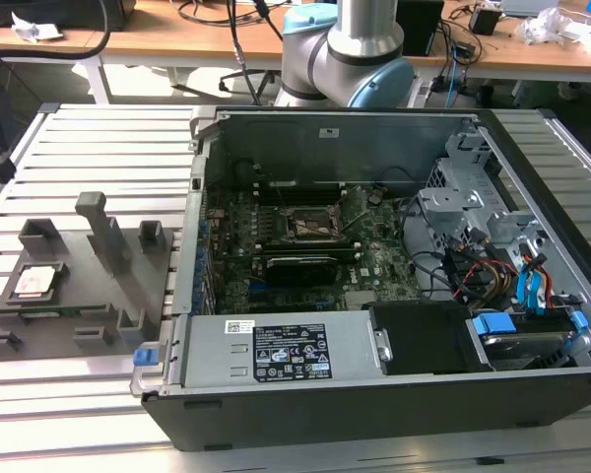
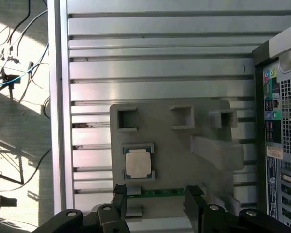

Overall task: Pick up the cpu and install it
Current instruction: 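Pick up the cpu and move it towards the insertion slot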

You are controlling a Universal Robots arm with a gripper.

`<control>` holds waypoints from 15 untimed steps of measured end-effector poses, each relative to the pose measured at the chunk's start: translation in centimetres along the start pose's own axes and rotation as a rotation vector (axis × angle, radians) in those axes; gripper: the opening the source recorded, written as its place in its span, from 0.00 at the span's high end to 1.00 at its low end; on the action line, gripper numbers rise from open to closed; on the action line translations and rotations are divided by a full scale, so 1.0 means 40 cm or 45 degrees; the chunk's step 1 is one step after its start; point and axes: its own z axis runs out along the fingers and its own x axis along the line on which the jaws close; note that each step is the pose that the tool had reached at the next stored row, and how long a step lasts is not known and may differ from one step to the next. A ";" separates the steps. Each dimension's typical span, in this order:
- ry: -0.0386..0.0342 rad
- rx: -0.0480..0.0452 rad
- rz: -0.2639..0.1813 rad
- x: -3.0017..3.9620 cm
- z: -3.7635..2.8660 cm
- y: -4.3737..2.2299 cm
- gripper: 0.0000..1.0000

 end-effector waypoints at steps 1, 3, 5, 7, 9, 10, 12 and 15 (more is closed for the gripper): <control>0.0000 0.000 0.000 0.000 0.001 0.000 0.40; 0.0000 0.000 0.000 0.000 0.004 0.000 0.40; -0.0001 0.000 0.000 0.000 0.006 0.000 0.40; -0.0001 0.000 0.000 0.000 0.008 0.000 0.40; -0.0001 0.000 0.000 0.000 0.011 0.000 0.40; -0.0001 0.000 0.000 0.000 0.012 0.000 0.40; 0.0000 0.000 0.000 0.001 0.015 0.000 0.40; 0.0000 0.000 0.000 0.001 0.021 0.000 0.40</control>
